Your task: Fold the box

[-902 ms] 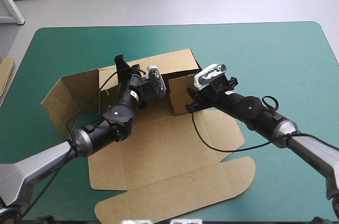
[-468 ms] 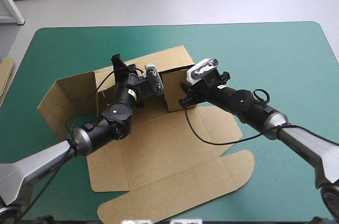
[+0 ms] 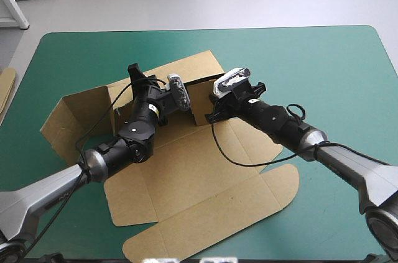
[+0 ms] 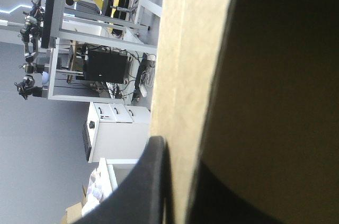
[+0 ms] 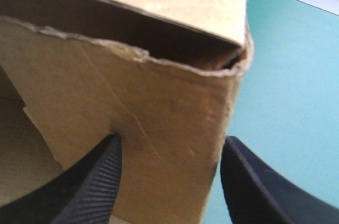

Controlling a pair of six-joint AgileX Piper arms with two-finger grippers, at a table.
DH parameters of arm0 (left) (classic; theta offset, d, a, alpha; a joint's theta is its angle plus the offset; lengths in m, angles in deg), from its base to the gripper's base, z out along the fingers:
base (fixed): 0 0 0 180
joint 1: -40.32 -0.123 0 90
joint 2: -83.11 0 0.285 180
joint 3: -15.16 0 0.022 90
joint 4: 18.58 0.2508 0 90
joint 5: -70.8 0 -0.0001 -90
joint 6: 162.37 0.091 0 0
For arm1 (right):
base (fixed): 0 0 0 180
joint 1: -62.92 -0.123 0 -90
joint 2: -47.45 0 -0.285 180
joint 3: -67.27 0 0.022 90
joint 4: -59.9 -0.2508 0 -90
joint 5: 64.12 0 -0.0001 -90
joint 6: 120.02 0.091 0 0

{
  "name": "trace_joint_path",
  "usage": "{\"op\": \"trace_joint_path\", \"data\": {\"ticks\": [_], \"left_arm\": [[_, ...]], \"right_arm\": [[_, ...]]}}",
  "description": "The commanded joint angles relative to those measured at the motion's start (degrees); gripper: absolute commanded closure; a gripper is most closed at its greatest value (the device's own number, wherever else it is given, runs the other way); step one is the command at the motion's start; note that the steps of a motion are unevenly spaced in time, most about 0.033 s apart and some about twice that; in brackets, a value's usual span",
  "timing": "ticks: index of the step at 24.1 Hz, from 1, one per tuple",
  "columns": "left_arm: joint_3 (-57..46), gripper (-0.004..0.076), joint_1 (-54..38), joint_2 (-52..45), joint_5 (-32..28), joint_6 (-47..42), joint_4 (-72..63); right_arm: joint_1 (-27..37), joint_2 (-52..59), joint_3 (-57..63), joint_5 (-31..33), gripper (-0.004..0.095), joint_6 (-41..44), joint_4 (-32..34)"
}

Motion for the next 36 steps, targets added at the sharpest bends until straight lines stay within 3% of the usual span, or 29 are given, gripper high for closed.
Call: {"op": "trace_joint_path", "data": {"ticks": [1, 8, 12, 21, 36], "left_arm": [[0.6, 0.0733, 0.9, -1.3, -6.5, -3.1, -7.5], [0.6, 0.0733, 0.9, -1.3, -6.5, -2.8, -7.5], [0.6, 0.0733, 0.9, -1.3, -6.5, -2.9, -7.5], [0.6, 0.0733, 0.9, -1.3, -6.8, -3.0, -8.0], [0.6, 0.0733, 0.9, -1.4, -6.6, -2.9, -8.4]], "right_arm": [[-0.1, 0.8, -4.0, -5.3, 0.0414, 0.4, 0.0], [-0.3, -2.3, -8.1, -0.9, 0.0468, 0.4, 1.0], [-0.3, -2.5, -8.4, -2.1, 0.0494, 0.5, 0.7], [-0.3, -3.2, -8.4, -1.3, 0.0927, 1.8, -0.4], [-0.3, -3.2, -8.4, -0.8, 0.0927, 1.9, -0.5]]}}
